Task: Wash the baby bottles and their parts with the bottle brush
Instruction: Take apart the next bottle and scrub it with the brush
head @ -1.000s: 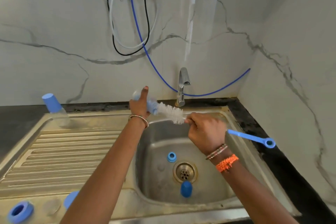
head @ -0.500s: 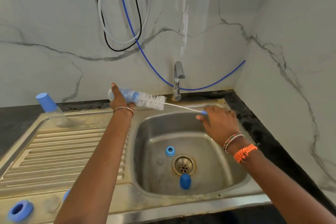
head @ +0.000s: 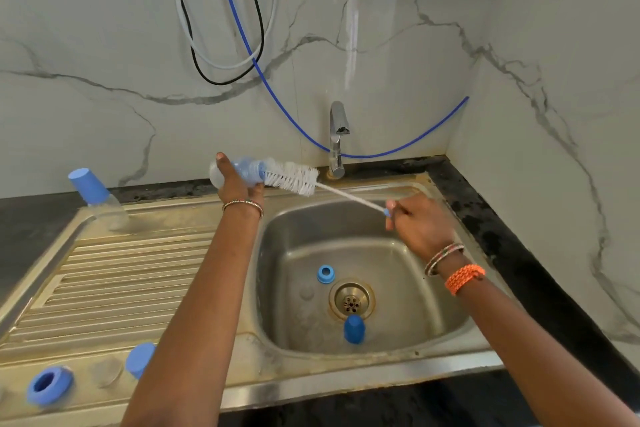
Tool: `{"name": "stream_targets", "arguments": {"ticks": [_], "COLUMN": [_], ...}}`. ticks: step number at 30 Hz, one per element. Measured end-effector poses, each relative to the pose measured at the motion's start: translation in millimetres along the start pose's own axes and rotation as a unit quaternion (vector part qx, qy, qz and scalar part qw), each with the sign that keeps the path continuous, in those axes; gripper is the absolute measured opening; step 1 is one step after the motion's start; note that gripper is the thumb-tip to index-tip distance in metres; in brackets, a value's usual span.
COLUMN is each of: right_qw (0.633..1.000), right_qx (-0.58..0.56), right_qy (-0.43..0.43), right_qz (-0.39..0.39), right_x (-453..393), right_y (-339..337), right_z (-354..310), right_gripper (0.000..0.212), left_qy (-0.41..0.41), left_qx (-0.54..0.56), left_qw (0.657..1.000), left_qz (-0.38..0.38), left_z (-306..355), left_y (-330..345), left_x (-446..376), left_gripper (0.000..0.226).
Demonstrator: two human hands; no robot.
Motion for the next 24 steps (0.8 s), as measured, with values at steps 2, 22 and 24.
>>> {"name": "stream_targets", "arguments": {"ticks": [2,22,24], "right_qw": [0.986,0.998,0.988], "right_qx": [-0.083,-0.038,0.068], "right_qy": [0.057,-0.018,-0.117], "right_qz": [-0.133,-0.041,0.077], "right_x": [4,-3,5], "right_y": [25,2,-18], "right_z": [7,16,0], "right_gripper": [0.042,0.006,0.01], "left_qy": [0.026,-0.086,-0.117], "left_qx": [-0.016,-0.137,-0.125], "left_qw": [0.999,0.983,0.982], "left_qz": [-0.022,-0.092,-0.08], "left_z": [8,13,10], "left_y": [6,-2,-3], "left_x": [-5,1,3], "left_gripper": [0.052,0.04,0.042]}}
Point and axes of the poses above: each hand's wrist, its own x-axis away from the middle knuckle, its own y-axis out of the palm, z = x × y, the point moved 9 cm from there along -x, towards the middle knuckle
